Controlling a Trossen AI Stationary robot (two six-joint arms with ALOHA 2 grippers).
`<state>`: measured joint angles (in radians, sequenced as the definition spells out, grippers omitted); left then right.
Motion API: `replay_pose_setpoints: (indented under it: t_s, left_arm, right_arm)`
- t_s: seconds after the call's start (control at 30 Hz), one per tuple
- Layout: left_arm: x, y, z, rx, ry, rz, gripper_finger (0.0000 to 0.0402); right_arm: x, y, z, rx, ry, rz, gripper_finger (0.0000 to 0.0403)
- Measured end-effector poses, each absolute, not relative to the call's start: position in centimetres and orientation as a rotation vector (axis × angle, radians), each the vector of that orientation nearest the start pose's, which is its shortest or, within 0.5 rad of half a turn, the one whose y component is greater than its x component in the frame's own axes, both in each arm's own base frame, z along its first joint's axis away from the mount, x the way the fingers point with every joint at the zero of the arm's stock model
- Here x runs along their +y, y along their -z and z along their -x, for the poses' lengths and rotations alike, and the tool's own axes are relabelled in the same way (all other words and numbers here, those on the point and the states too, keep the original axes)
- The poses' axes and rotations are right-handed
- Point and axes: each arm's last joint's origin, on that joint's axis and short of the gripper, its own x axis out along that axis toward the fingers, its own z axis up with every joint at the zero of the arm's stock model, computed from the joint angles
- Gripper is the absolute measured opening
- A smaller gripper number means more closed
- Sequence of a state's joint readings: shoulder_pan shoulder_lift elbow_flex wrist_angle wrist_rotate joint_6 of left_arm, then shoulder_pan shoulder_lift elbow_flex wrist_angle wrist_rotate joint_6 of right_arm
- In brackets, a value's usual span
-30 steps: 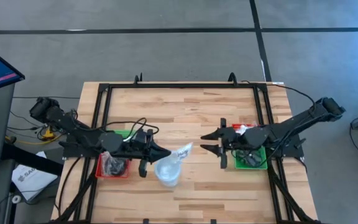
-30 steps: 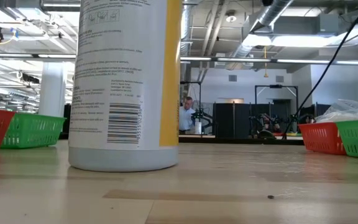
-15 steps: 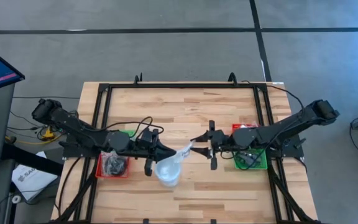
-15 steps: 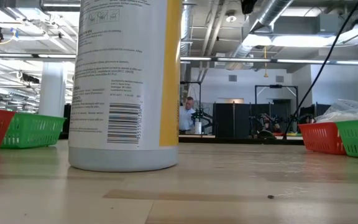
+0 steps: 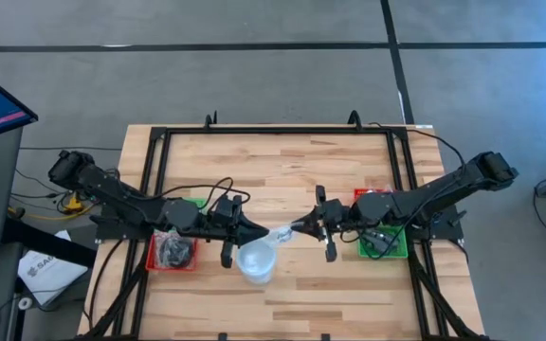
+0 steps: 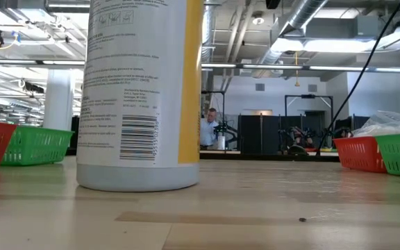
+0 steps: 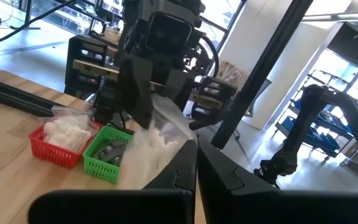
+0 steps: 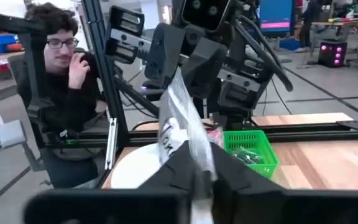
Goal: Pick & Place Travel size toiletries
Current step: Put the white vanity pack into the right red bin
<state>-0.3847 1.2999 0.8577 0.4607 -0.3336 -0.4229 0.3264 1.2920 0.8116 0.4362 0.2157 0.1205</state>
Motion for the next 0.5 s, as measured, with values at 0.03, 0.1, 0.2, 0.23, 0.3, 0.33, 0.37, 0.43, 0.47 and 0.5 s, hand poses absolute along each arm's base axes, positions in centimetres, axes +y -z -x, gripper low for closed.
replay_pose_setpoints:
  t_s: [0.03, 0.1, 0.2, 0.23, 0.3, 0.33, 0.37, 0.43, 0.47, 0.5]
  left_arm:
    - [-10.1, -30.9, -27.4, -0.006, 0.054, 0.429, 0.0000]
    - [-10.1, -30.9, -27.4, -0.006, 0.053, 0.429, 0.0001]
    - [-9.9, -30.9, -27.4, -0.009, 0.043, 0.429, 0.0004]
    - [-9.9, -30.9, -27.4, -0.009, 0.042, 0.429, 0.0005]
    - [-9.9, -30.9, -27.4, -0.011, 0.042, 0.430, 0.0007]
    - [-9.8, -30.9, -27.4, -0.012, 0.040, 0.430, 0.0008]
    - [-9.7, -30.9, -27.5, -0.013, 0.036, 0.431, 0.0009]
    - [-9.6, -30.9, -27.5, -0.015, 0.031, 0.431, 0.0014]
    - [-9.5, -30.9, -27.6, -0.015, 0.028, 0.431, 0.0017]
    - [-9.4, -30.9, -27.6, -0.016, 0.026, 0.431, 0.0022]
  right_arm:
    - [8.7, -29.3, -27.5, 0.052, -0.114, -0.105, 0.0018]
    - [8.7, -29.3, -27.5, 0.053, -0.116, -0.089, 0.0010]
    - [8.7, -29.2, -27.5, 0.062, -0.116, -0.082, 0.0007]
    - [8.7, -29.1, -27.5, 0.066, -0.116, -0.080, 0.0004]
    - [8.7, -29.2, -27.4, 0.068, -0.116, -0.081, 0.0004]
    - [8.6, -29.3, -27.3, 0.067, -0.116, -0.085, 0.0004]
    - [8.6, -29.4, -27.2, 0.062, -0.117, -0.087, 0.0003]
    - [8.5, -29.6, -26.9, 0.071, -0.116, -0.085, 0.0002]
    - [8.4, -29.7, -26.6, 0.080, -0.116, -0.084, 0.0002]
    - [8.3, -29.9, -26.4, 0.085, -0.116, -0.083, 0.0002]
